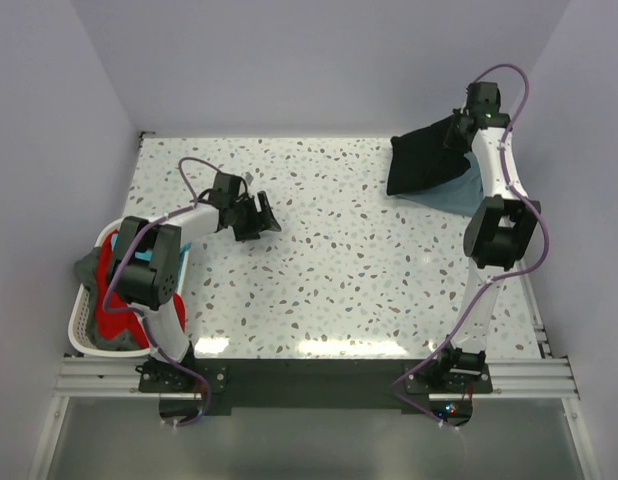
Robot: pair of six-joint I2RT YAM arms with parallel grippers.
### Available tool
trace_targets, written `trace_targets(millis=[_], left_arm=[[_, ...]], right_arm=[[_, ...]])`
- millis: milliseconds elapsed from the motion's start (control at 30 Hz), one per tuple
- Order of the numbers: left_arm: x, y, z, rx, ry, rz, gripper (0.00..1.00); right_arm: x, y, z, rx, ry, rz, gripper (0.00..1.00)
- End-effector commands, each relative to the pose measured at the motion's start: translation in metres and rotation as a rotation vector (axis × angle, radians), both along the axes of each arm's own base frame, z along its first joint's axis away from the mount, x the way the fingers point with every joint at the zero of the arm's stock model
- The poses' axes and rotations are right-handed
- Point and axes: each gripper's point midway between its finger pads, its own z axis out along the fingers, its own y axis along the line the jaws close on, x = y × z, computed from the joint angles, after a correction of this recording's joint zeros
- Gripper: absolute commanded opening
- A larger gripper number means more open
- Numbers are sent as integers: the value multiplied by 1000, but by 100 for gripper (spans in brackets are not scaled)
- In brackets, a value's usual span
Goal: Fold and stack the t-shirts
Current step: Neatly place the folded tshirt to the corner
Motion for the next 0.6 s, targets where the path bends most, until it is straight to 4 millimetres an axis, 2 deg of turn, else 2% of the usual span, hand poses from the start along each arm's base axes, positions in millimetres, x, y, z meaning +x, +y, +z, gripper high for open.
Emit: trace_targets(millis=[0, 67, 133, 167, 200, 233, 267, 300, 333, 367, 400, 433, 467, 533, 567], left_arm=[[-36, 17, -30, 78, 135, 1, 76], [-35, 17, -27, 77, 127, 0, 76], [-32, 17, -24, 76, 117, 1, 76], [-31, 16, -22, 72, 112, 1, 76], [-29, 16, -19, 71, 105, 2, 76], [-27, 16, -14, 69, 89, 5, 76], [-25, 15, -10, 69, 77, 4, 76], [-22, 15, -6, 69, 60, 7, 76], [-20, 16, -2, 74, 40, 8, 76], [-16, 15, 9, 69, 3, 9, 76], [-14, 16, 14, 72, -14, 11, 76], [-12, 17, 20, 80, -37, 17, 76], [-10, 17, 31, 79, -71, 18, 76], [-6, 19, 49, 92, -131, 26, 76], [-5, 19, 56, 96, -155, 29, 76]], right_arm=[[3, -36, 11, -138, -42, -112, 0], [0, -42, 4, -161, -23, -146, 0], [-7, -55, -7, -201, 16, -224, 22], [-11, -61, -9, -218, 28, -259, 39], [-17, -65, -12, -221, 44, -309, 51], [-24, -75, -7, -264, 44, -369, 70], [-27, -78, -4, -273, 37, -394, 93], [-36, -80, -11, -279, 53, -422, 99], [-37, -81, -7, -284, 31, -439, 99], [-43, -83, 12, -286, -12, -459, 99], [-51, -81, 2, -281, 5, -456, 99], [-49, -80, 8, -272, -30, -457, 99], [-58, -77, 15, -254, -48, -452, 99], [-62, -69, 23, -223, -75, -432, 99], [-69, -59, 26, -189, -79, -398, 99]])
